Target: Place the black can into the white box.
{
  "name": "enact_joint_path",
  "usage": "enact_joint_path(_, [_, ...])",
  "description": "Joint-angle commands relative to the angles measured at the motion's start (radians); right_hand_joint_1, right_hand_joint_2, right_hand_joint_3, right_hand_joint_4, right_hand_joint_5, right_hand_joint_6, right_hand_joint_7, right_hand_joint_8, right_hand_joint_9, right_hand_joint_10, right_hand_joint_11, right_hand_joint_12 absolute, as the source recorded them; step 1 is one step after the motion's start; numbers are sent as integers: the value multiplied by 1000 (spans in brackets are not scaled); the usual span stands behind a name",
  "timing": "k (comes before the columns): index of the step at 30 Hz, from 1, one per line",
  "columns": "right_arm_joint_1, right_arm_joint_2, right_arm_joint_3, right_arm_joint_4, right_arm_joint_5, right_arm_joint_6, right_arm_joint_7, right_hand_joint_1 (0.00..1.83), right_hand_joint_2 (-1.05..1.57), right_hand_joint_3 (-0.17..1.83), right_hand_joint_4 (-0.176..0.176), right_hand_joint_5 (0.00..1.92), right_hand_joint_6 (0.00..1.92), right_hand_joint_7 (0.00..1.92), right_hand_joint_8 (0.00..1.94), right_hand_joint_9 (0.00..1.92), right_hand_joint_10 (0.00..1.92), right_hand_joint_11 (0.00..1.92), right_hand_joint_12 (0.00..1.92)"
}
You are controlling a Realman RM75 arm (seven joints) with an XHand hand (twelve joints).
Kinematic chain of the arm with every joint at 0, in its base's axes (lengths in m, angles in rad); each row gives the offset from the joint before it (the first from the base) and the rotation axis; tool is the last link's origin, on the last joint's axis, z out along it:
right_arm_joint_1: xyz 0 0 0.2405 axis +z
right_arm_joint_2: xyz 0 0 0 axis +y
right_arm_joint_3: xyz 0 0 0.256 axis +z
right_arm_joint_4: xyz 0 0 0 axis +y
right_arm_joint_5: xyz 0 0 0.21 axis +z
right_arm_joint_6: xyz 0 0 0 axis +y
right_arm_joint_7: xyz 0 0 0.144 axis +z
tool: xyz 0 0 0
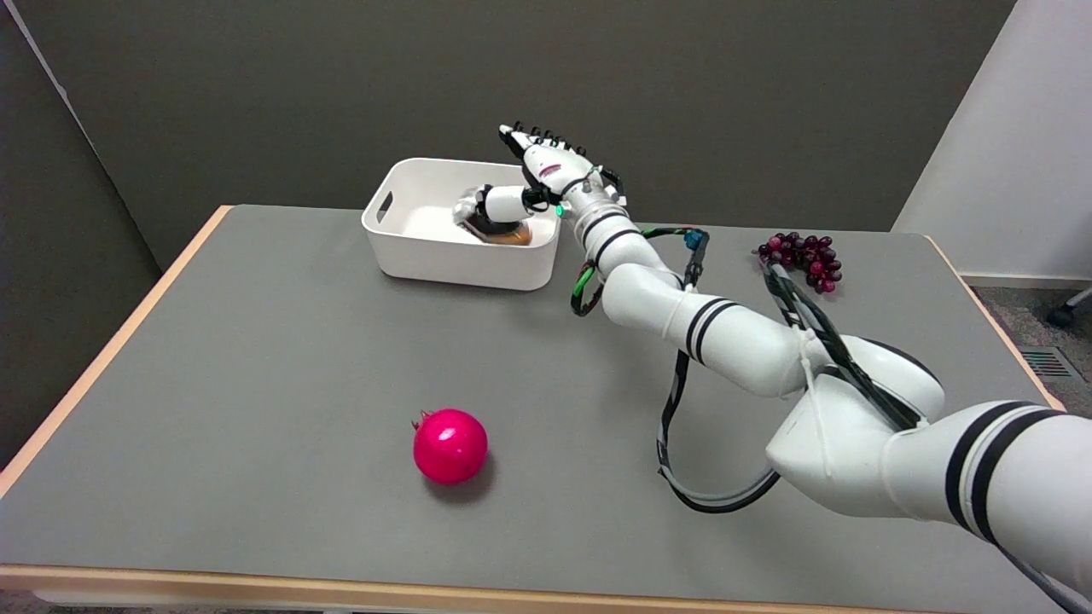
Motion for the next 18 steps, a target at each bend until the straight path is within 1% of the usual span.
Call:
enact_joint_path(1, [11, -21, 23, -69, 7, -39, 5, 247, 583, 903, 52, -1, 73, -1, 7, -1, 123, -1, 662])
enact_joint_path(2, [11, -20, 23, -63, 5, -34, 5, 239, 598, 867, 53, -1, 53, -1, 1, -1, 110, -1, 651])
enact_joint_path(4, [7, -16, 23, -47, 5, -27, 5, 248, 618, 816, 65, -1, 31, -1, -1, -1, 89, -1, 641])
enact_joint_path(5, [1, -9, 24, -25, 9, -19, 6, 254, 626, 795, 72, -1, 23, -1, -1, -1, 80, -1, 637])
enact_joint_path(7, [-24, 16, 38, 50, 12, 18, 26, 254, 625, 793, 75, -1, 17, -1, -1, -1, 75, -1, 633])
enact_joint_path(9, [-70, 68, 75, 178, 12, 38, 84, 247, 616, 822, 70, -1, 8, -1, -1, -1, 69, -1, 613])
enact_joint_path(11, [-147, 145, 138, 330, 12, 68, 168, 239, 627, 799, 75, -1, 10, -1, -1, -1, 59, -1, 610])
enact_joint_path(13, [-218, 214, 188, 464, 12, 102, 224, 216, 652, 820, 69, -1, 37, -1, 10, -1, 150, -1, 668])
enact_joint_path(14, [-263, 245, 227, 538, 12, 118, 247, 212, 651, 829, 68, -1, 42, -1, 26, -1, 156, -1, 666])
enact_joint_path(15, [-280, 268, 248, 579, 12, 129, 256, 209, 651, 839, 67, -1, 47, -1, 43, -1, 162, -1, 665])
enact_joint_path(17, [-375, 353, 322, 706, 20, 165, 268, 213, 616, 947, 63, -1, 79, -1, 52, -1, 172, -1, 632])
enact_joint_path(18, [-400, 374, 340, 737, 29, 173, 268, 214, 613, 960, 61, -1, 87, -1, 55, -1, 169, -1, 615])
